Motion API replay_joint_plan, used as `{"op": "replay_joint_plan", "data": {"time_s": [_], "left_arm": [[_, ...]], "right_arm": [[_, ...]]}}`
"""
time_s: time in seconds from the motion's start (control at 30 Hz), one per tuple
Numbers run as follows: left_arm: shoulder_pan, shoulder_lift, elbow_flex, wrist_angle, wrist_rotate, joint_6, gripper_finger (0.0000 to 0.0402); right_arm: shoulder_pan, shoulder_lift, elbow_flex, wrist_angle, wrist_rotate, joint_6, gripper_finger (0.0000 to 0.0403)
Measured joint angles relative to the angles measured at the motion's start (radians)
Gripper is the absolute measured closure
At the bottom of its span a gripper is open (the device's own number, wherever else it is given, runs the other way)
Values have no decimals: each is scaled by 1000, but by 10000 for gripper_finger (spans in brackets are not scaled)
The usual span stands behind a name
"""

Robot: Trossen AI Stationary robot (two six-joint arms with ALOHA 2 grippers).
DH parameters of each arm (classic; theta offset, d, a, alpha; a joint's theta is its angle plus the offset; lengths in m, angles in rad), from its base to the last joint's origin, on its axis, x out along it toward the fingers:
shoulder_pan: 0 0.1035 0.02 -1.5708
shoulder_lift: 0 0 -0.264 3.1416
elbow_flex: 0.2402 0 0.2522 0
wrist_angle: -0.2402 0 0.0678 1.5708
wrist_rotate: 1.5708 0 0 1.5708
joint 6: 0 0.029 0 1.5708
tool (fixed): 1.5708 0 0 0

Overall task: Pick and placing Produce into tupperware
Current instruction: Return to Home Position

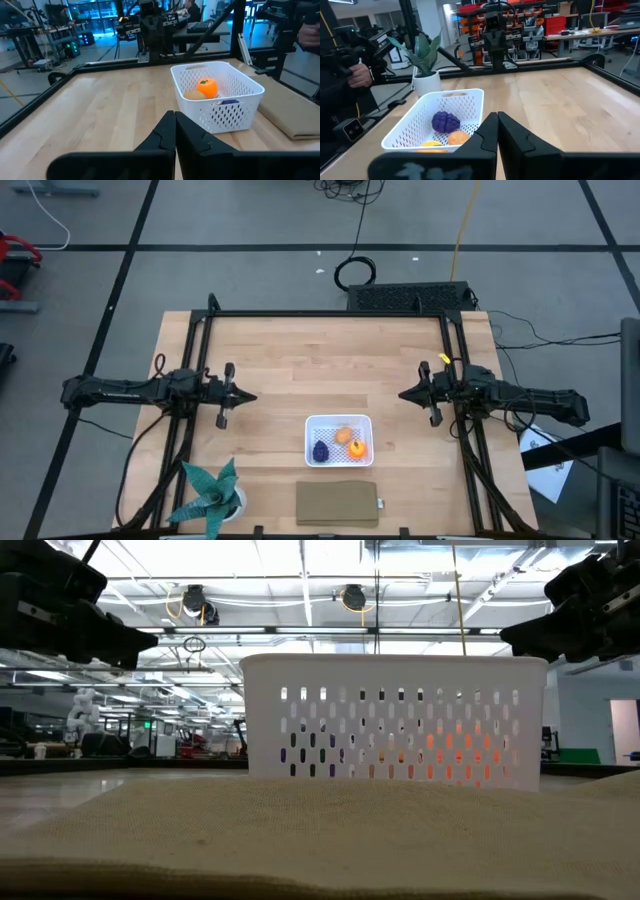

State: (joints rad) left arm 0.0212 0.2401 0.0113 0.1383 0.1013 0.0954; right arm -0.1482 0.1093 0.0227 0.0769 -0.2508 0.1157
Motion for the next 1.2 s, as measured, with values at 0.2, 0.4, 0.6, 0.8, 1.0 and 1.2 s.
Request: {"op": "replay_joint_plan", "data": {"time_s": [0.2, 0.4, 0.6, 0.8, 1.0, 1.2], "left_arm": [[0, 0, 0, -7, -93, -24, 401], [0, 0, 0, -13, -103, -46, 401], [0, 0, 0, -25, -109, -56, 401], [0, 0, 0, -39, -119, -56, 401], [0, 0, 0, -39, -100, -61, 398], [0, 0, 0, -38, -99, -79, 397]], "right_arm": [[0, 0, 0, 1, 16, 12, 403], [0, 0, 0, 13, 64, 54, 403], [0, 0, -9, 11, 100, 84, 403], [0, 1, -9, 8, 119, 101, 403], [0, 1, -9, 17, 93, 110, 403], [0, 1, -9, 20, 93, 109, 403]]}}
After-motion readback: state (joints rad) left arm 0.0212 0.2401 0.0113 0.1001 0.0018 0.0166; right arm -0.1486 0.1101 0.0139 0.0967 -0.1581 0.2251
